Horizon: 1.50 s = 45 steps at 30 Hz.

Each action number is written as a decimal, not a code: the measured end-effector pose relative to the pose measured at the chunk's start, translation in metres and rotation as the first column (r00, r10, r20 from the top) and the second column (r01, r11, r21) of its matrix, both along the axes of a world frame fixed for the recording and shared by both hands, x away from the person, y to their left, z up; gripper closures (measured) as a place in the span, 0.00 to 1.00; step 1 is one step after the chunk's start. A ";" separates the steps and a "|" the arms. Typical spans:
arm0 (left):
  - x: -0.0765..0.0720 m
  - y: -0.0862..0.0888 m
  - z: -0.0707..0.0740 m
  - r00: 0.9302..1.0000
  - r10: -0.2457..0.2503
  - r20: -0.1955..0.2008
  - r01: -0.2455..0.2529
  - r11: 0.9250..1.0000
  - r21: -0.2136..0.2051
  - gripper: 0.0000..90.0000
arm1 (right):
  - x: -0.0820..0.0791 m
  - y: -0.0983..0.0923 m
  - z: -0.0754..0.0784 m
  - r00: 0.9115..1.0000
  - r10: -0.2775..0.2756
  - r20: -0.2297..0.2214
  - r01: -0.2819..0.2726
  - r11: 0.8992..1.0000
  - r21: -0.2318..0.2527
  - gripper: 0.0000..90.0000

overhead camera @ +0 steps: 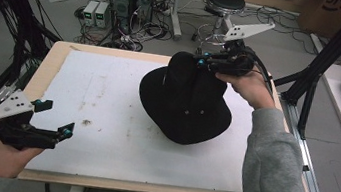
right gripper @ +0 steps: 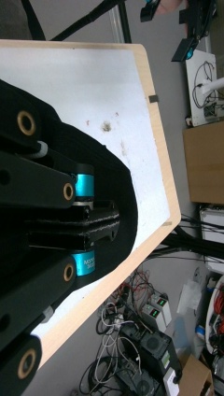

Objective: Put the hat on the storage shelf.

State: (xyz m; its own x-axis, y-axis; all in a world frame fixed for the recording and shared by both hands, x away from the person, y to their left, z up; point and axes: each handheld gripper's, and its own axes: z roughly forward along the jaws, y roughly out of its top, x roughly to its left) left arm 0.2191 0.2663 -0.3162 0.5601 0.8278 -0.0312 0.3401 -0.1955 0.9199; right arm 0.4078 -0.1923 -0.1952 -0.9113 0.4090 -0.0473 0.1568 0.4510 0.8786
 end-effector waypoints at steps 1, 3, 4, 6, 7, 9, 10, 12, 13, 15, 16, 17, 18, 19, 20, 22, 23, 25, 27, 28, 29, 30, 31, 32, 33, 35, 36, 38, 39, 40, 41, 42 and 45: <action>0.000 0.000 0.000 1.000 -0.001 0.000 0.001 1.000 0.002 0.05 | 0.000 0.000 0.000 1.000 0.000 0.000 0.000 1.000 0.002 0.99; 0.000 -0.001 0.000 1.000 -0.001 0.000 0.001 1.000 0.000 0.05 | 0.000 0.000 0.000 1.000 0.000 0.000 0.000 1.000 0.003 0.98; 0.000 -0.001 0.000 1.000 -0.001 0.000 0.001 1.000 0.000 0.05 | 0.000 0.000 0.000 1.000 -0.001 0.000 0.001 1.000 0.002 0.98; 0.000 -0.001 0.000 1.000 -0.002 0.001 0.002 1.000 0.001 0.05 | -0.001 0.000 0.000 1.000 -0.001 -0.005 0.001 1.000 0.007 0.92; 0.000 -0.001 0.000 1.000 -0.002 0.001 0.002 1.000 0.000 0.05 | -0.001 0.000 0.000 1.000 0.003 -0.010 -0.003 1.000 0.013 0.88; 0.000 -0.001 0.000 1.000 -0.003 0.001 0.003 1.000 0.002 0.05 | -0.001 0.000 0.000 1.000 -0.017 -0.020 0.017 1.000 0.016 0.74; 0.000 -0.001 0.000 1.000 -0.003 0.001 0.003 1.000 0.001 0.05 | 0.000 -0.001 -0.001 0.999 -0.016 -0.037 0.017 1.000 0.019 0.71; 0.000 -0.002 0.000 1.000 -0.004 0.002 0.004 1.000 -0.002 0.05 | -0.001 -0.001 -0.001 0.999 -0.033 -0.023 0.034 0.999 0.004 0.61; 0.000 -0.002 0.000 1.000 -0.005 0.003 0.005 1.000 -0.001 0.05 | -0.002 -0.002 -0.001 0.999 -0.038 -0.028 0.038 0.999 0.009 0.54; 0.001 -0.002 0.000 1.000 -0.006 0.002 0.006 1.000 0.004 0.05 | -0.002 -0.006 0.001 0.997 -0.073 -0.033 0.074 0.996 0.039 0.28; 0.001 -0.002 0.000 1.000 -0.007 0.002 0.007 1.000 0.002 0.05 | -0.002 -0.006 0.001 0.997 -0.073 -0.033 0.074 0.996 0.039 0.28; 0.001 -0.003 0.000 1.000 -0.007 0.002 0.007 1.000 0.002 0.05 | -0.002 -0.007 0.001 0.996 -0.088 -0.033 0.089 0.995 0.049 0.19; 0.001 -0.003 0.000 1.000 -0.008 0.003 0.008 1.000 0.000 0.05 | -0.002 -0.009 0.002 0.993 -0.110 -0.030 0.112 0.992 0.060 0.12; 0.001 -0.003 0.000 1.000 -0.007 0.003 0.007 1.000 0.000 0.05 | -0.002 -0.011 0.002 0.991 -0.127 -0.033 0.129 0.989 0.068 0.12; 0.001 -0.003 0.000 1.000 -0.008 0.001 0.008 1.000 0.003 0.05 | -0.002 -0.014 0.003 0.991 -0.127 -0.032 0.130 0.988 0.079 0.12; 0.002 -0.004 -0.001 1.000 -0.009 0.001 0.009 1.000 0.003 0.05 | -0.003 -0.018 0.004 0.989 -0.145 -0.029 0.147 0.984 0.098 0.12; 0.002 -0.004 -0.001 1.000 -0.010 0.000 0.010 1.000 0.005 0.05 | -0.004 -0.020 0.005 0.987 -0.159 -0.024 0.161 0.982 0.104 0.12; 0.003 -0.005 -0.001 1.000 -0.011 0.000 0.011 1.000 0.004 0.05 | -0.006 -0.025 0.005 0.986 -0.163 -0.021 0.164 0.980 0.116 0.11; 0.003 -0.005 -0.002 1.000 -0.012 -0.002 0.012 1.000 0.004 0.05 | -0.009 -0.033 0.004 0.984 -0.177 -0.009 0.176 0.975 0.133 0.11; 0.003 -0.006 -0.002 1.000 -0.014 -0.003 0.014 1.000 0.007 0.05 | -0.010 -0.036 0.003 0.983 -0.183 -0.009 0.182 0.974 0.137 0.11; 0.003 -0.006 -0.002 1.000 -0.015 -0.005 0.015 1.000 0.006 0.05 | -0.011 -0.042 0.002 0.980 -0.200 -0.006 0.199 0.970 0.140 0.12; 0.004 -0.006 -0.003 1.000 -0.015 -0.005 0.015 1.000 0.006 0.05 | -0.013 -0.047 0.000 0.976 -0.216 -0.008 0.215 0.966 0.145 0.11; 0.004 -0.007 -0.003 1.000 -0.017 -0.005 0.017 1.000 0.004 0.05 | -0.014 -0.053 -0.001 0.973 -0.231 -0.011 0.230 0.962 0.146 0.11; 0.004 -0.007 -0.003 1.000 -0.017 -0.005 0.017 1.000 0.003 0.05 | -0.016 -0.058 -0.002 0.966 -0.257 -0.008 0.255 0.956 0.147 0.11; 0.004 -0.007 -0.003 1.000 -0.017 -0.005 0.017 1.000 0.007 0.05 | -0.018 -0.064 -0.004 0.959 -0.283 -0.005 0.280 0.948 0.153 0.11; 0.005 -0.008 -0.004 1.000 -0.015 -0.004 0.015 1.000 0.005 0.05 | -0.023 -0.077 -0.007 0.948 -0.317 0.008 0.312 0.935 0.168 0.11; 0.005 -0.008 -0.004 1.000 -0.014 -0.003 0.014 1.000 0.006 0.05 | -0.028 -0.086 -0.010 0.934 -0.357 0.011 0.351 0.922 0.165 0.11; 0.006 -0.008 -0.004 1.000 -0.011 -0.002 0.011 1.000 0.003 0.05 | -0.031 -0.091 -0.012 0.923 -0.384 0.017 0.375 0.911 0.169 0.12; 0.006 -0.008 -0.004 1.000 -0.010 -0.002 0.010 1.000 0.002 0.05 | -0.034 -0.095 -0.014 0.917 -0.399 0.021 0.389 0.904 0.175 0.11; 0.006 -0.008 -0.004 1.000 -0.009 -0.001 0.009 1.000 0.004 0.05 | -0.037 -0.101 -0.016 0.914 -0.405 0.022 0.395 0.901 0.178 0.12; 0.007 -0.008 -0.004 1.000 -0.007 0.000 0.007 1.000 0.002 0.05 | -0.040 -0.105 -0.018 0.909 -0.416 0.025 0.405 0.896 0.181 0.11; 0.007 -0.008 -0.004 1.000 -0.007 0.000 0.007 1.000 0.001 0.05 | -0.044 -0.109 -0.020 0.902 -0.430 0.032 0.418 0.890 0.181 0.11; 0.008 -0.008 -0.004 1.000 -0.006 0.002 0.006 1.000 -0.001 0.05 | -0.055 -0.118 -0.028 0.882 -0.468 0.047 0.455 0.874 0.169 0.11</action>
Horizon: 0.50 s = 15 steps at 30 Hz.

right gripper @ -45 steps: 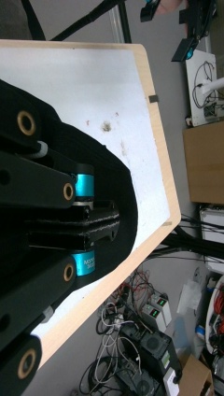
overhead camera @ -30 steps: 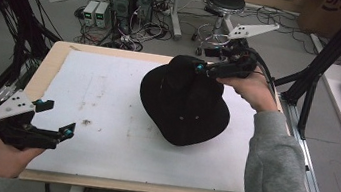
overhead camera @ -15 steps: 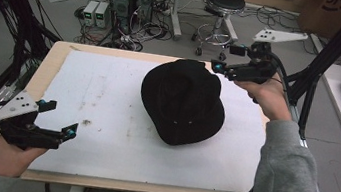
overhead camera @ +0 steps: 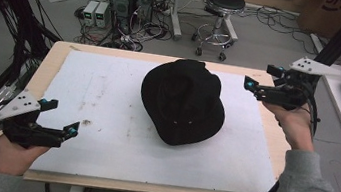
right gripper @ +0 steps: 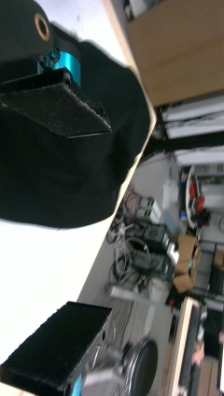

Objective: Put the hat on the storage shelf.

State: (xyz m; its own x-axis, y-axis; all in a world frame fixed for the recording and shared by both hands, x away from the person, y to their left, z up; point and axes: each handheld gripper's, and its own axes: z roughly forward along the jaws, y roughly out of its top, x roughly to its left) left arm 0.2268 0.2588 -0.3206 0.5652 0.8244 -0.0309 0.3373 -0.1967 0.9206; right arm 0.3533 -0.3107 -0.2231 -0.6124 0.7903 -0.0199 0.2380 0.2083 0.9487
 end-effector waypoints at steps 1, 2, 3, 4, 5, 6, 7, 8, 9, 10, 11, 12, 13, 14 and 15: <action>0.000 0.000 0.000 1.000 0.001 0.000 -0.001 1.000 -0.001 0.05 | -0.003 -0.003 -0.003 1.000 -0.011 0.009 0.011 1.000 -0.005 0.12; 0.001 0.000 0.000 1.000 0.001 -0.001 -0.001 1.000 0.003 0.05 | -0.010 -0.007 -0.009 0.999 -0.041 0.011 0.041 0.999 -0.010 0.12; 0.001 0.000 0.000 1.000 -0.001 -0.002 0.001 1.000 0.004 0.05 | -0.010 -0.007 -0.009 0.999 -0.041 0.011 0.041 0.999 -0.010 0.12; 0.001 -0.001 -0.001 1.000 0.000 -0.002 0.000 1.000 0.002 0.05 | -0.013 -0.008 -0.012 0.998 -0.065 0.016 0.065 0.998 -0.013 0.11; 0.002 -0.001 -0.001 1.000 0.001 -0.001 -0.001 1.000 0.000 0.05 | -0.016 -0.009 -0.016 0.997 -0.078 0.024 0.078 0.997 -0.014 0.11; 0.002 -0.002 -0.001 1.000 0.001 -0.003 -0.001 1.000 0.001 0.05 | -0.018 -0.011 -0.019 0.995 -0.094 0.024 0.094 0.995 -0.013 0.11; 0.002 -0.002 -0.001 1.000 0.000 -0.004 0.000 1.000 0.001 0.05 | -0.022 -0.012 -0.024 0.990 -0.136 0.031 0.136 0.991 -0.008 0.11; 0.002 -0.002 -0.001 1.000 -0.002 -0.004 0.002 1.000 0.002 0.05 | -0.022 -0.012 -0.024 0.990 -0.136 0.031 0.136 0.991 -0.008 0.11; 0.003 -0.003 -0.002 1.000 -0.002 -0.005 0.002 1.000 0.004 0.05 | -0.025 -0.014 -0.028 0.985 -0.168 0.031 0.168 0.986 0.003 0.11; 0.003 -0.003 -0.002 1.000 -0.004 -0.006 0.004 1.000 0.003 0.05 | -0.027 -0.015 -0.031 0.982 -0.189 0.029 0.189 0.982 0.012 0.12; 0.004 -0.003 -0.002 1.000 -0.005 -0.007 0.005 1.000 -0.001 0.05 | -0.030 -0.017 -0.034 0.978 -0.209 0.027 0.209 0.978 0.016 0.12; 0.004 -0.004 -0.002 1.000 -0.005 -0.007 0.005 1.000 -0.001 0.05 | -0.032 -0.018 -0.037 0.971 -0.235 0.031 0.235 0.972 0.012 0.11; 0.005 -0.004 -0.002 1.000 -0.006 -0.008 0.006 1.000 -0.001 0.05 | -0.034 -0.018 -0.040 0.966 -0.256 0.030 0.255 0.967 0.012 0.12; 0.005 -0.004 -0.002 1.000 -0.008 -0.007 0.008 1.000 0.002 0.05 | -0.036 -0.019 -0.043 0.962 -0.270 0.034 0.269 0.963 0.019 0.11; 0.006 -0.004 -0.002 1.000 -0.009 -0.007 0.009 1.000 0.001 0.05 | -0.039 -0.020 -0.047 0.959 -0.279 0.040 0.278 0.960 0.021 0.11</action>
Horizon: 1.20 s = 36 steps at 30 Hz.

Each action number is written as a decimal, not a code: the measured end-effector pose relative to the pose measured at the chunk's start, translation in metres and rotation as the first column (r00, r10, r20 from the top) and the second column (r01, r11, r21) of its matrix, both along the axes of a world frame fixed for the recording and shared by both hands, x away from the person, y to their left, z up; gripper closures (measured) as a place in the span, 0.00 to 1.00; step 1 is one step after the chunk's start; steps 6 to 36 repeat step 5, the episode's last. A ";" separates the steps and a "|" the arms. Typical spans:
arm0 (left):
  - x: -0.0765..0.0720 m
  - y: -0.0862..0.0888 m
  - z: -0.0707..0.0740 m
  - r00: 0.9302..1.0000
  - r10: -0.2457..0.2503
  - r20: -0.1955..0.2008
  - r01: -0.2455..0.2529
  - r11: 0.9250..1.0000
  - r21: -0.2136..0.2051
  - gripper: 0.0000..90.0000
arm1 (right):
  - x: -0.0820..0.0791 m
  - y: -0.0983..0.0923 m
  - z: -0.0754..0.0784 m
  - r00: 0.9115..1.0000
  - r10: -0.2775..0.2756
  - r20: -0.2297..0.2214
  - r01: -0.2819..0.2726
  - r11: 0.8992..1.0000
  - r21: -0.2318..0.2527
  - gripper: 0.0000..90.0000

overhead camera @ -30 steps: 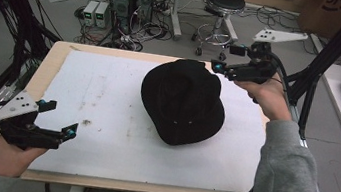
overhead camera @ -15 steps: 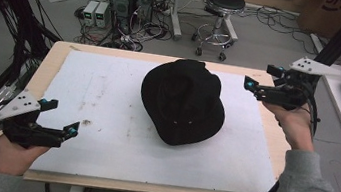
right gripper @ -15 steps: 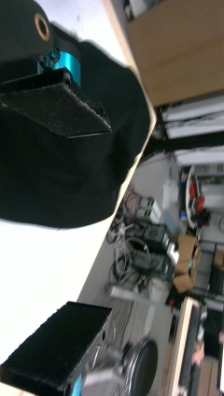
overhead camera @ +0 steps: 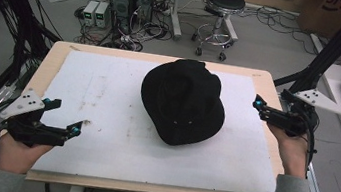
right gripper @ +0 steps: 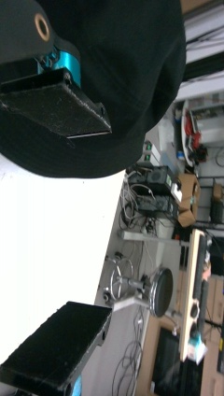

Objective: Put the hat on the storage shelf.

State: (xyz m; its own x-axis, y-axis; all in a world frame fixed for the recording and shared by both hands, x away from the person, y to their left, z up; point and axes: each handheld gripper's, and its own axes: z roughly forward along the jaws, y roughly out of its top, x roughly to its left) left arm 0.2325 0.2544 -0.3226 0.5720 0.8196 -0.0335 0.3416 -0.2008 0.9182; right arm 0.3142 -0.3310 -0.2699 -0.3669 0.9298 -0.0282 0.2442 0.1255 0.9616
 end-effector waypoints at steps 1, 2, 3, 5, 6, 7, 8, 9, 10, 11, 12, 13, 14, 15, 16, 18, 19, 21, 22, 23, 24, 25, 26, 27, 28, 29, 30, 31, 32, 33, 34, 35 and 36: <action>0.000 0.000 0.000 1.000 -0.001 0.002 0.001 1.000 -0.003 0.05 | -0.003 0.000 -0.004 1.000 -0.009 0.005 0.009 1.000 0.007 0.11; 0.001 -0.001 0.000 1.000 0.000 0.003 0.000 1.000 -0.002 0.05 | -0.006 -0.001 -0.007 1.000 -0.010 0.013 0.009 1.000 0.016 0.11; 0.001 -0.001 0.001 1.000 0.000 0.004 0.000 1.000 -0.006 0.05 | -0.008 -0.001 -0.011 1.000 -0.012 0.020 0.011 1.000 0.027 0.11; 0.003 -0.002 0.001 1.000 0.002 0.008 -0.002 1.000 -0.007 0.05 | -0.012 -0.003 -0.020 1.000 -0.017 0.022 0.016 0.999 0.043 0.11; 0.003 -0.002 0.001 1.000 0.002 0.008 -0.002 1.000 -0.007 0.05 | -0.012 -0.003 -0.020 1.000 -0.017 0.022 0.016 0.999 0.043 0.11; 0.003 -0.002 0.001 1.000 0.002 0.008 -0.002 1.000 -0.007 0.05 | -0.012 -0.003 -0.020 1.000 -0.017 0.022 0.016 0.999 0.043 0.11; 0.003 -0.002 0.001 1.000 0.002 0.008 -0.002 1.000 -0.007 0.05 | -0.012 -0.003 -0.020 1.000 -0.017 0.022 0.016 0.999 0.043 0.11; 0.003 -0.002 0.001 1.000 0.002 0.008 -0.002 1.000 -0.007 0.05 | -0.012 -0.003 -0.020 1.000 -0.017 0.022 0.016 0.999 0.043 0.11; 0.003 -0.002 0.001 1.000 0.002 0.008 -0.002 1.000 -0.007 0.05 | -0.012 -0.003 -0.020 1.000 -0.017 0.022 0.016 0.999 0.043 0.11; 0.003 -0.002 0.001 1.000 0.002 0.008 -0.002 1.000 -0.007 0.05 | -0.012 -0.003 -0.020 1.000 -0.017 0.022 0.016 0.999 0.043 0.11; 0.003 -0.002 0.001 1.000 0.002 0.008 -0.002 1.000 -0.007 0.05 | -0.012 -0.003 -0.020 1.000 -0.017 0.022 0.016 0.999 0.043 0.11; 0.003 -0.002 0.001 1.000 0.002 0.008 -0.002 1.000 -0.007 0.05 | -0.012 -0.003 -0.020 1.000 -0.017 0.022 0.016 0.999 0.043 0.11; 0.003 -0.002 0.001 1.000 0.002 0.008 -0.002 1.000 -0.007 0.05 | -0.012 -0.003 -0.020 1.000 -0.017 0.022 0.016 0.999 0.043 0.11; 0.003 -0.002 0.001 1.000 0.002 0.008 -0.002 1.000 -0.007 0.05 | -0.012 -0.003 -0.020 1.000 -0.017 0.022 0.016 0.999 0.043 0.11; 0.003 -0.002 0.001 1.000 0.002 0.008 -0.002 1.000 -0.007 0.05 | -0.012 -0.003 -0.020 1.000 -0.017 0.022 0.016 0.999 0.043 0.11; 0.003 -0.002 0.001 1.000 0.002 0.008 -0.002 1.000 -0.007 0.05 | -0.012 -0.003 -0.020 1.000 -0.017 0.022 0.016 0.999 0.043 0.11; 0.003 -0.002 0.001 1.000 0.002 0.008 -0.002 1.000 -0.007 0.05 | -0.012 -0.003 -0.020 1.000 -0.017 0.022 0.016 0.999 0.043 0.11; 0.003 -0.002 0.001 1.000 0.002 0.008 -0.002 1.000 -0.007 0.05 | -0.012 -0.003 -0.020 1.000 -0.017 0.022 0.016 0.999 0.043 0.11; 0.003 -0.002 0.001 1.000 0.002 0.008 -0.002 1.000 -0.007 0.05 | -0.012 -0.003 -0.020 1.000 -0.017 0.022 0.016 0.999 0.043 0.11; 0.003 -0.002 0.001 1.000 0.002 0.008 -0.002 1.000 -0.007 0.05 | -0.012 -0.003 -0.020 1.000 -0.017 0.022 0.016 0.999 0.043 0.11; 0.003 -0.002 0.001 1.000 0.002 0.008 -0.002 1.000 -0.007 0.05 | -0.012 -0.003 -0.020 1.000 -0.017 0.022 0.016 0.999 0.043 0.11; 0.003 -0.002 0.001 1.000 0.002 0.008 -0.002 1.000 -0.007 0.05 | -0.012 -0.003 -0.020 1.000 -0.017 0.022 0.016 0.999 0.043 0.11; 0.003 -0.002 0.001 1.000 0.002 0.008 -0.002 1.000 -0.007 0.05 | -0.012 -0.003 -0.020 1.000 -0.017 0.022 0.016 0.999 0.043 0.11; 0.003 -0.002 0.001 1.000 0.002 0.008 -0.002 1.000 -0.007 0.05 | -0.012 -0.003 -0.020 1.000 -0.017 0.022 0.016 0.999 0.043 0.11; 0.003 -0.002 0.001 1.000 0.002 0.008 -0.002 1.000 -0.007 0.05 | -0.012 -0.003 -0.020 1.000 -0.017 0.022 0.016 0.999 0.043 0.11; 0.003 -0.002 0.001 1.000 0.002 0.008 -0.002 1.000 -0.007 0.05 | -0.012 -0.003 -0.020 1.000 -0.017 0.022 0.016 0.999 0.043 0.11; 0.003 -0.002 0.001 1.000 0.002 0.008 -0.002 1.000 -0.007 0.05 | -0.012 -0.003 -0.020 1.000 -0.017 0.022 0.016 0.999 0.043 0.11; 0.003 -0.002 0.001 1.000 0.002 0.008 -0.002 1.000 -0.007 0.05 | -0.012 -0.003 -0.020 1.000 -0.017 0.022 0.016 0.999 0.043 0.11; 0.003 -0.002 0.001 1.000 0.002 0.008 -0.002 1.000 -0.007 0.05 | -0.012 -0.003 -0.020 1.000 -0.017 0.022 0.016 0.999 0.043 0.11; 0.003 -0.002 0.001 1.000 0.002 0.008 -0.002 1.000 -0.007 0.05 | -0.012 -0.003 -0.020 1.000 -0.017 0.022 0.016 0.999 0.043 0.11; 0.003 -0.002 0.001 1.000 0.002 0.008 -0.002 1.000 -0.007 0.05 | -0.012 -0.003 -0.020 1.000 -0.017 0.022 0.016 0.999 0.043 0.11; 0.003 -0.002 0.001 1.000 0.002 0.008 -0.002 1.000 -0.007 0.05 | -0.012 -0.003 -0.020 1.000 -0.017 0.022 0.016 0.999 0.043 0.11; 0.003 -0.002 0.001 1.000 0.002 0.008 -0.002 1.000 -0.007 0.05 | -0.012 -0.003 -0.020 1.000 -0.017 0.022 0.016 0.999 0.043 0.11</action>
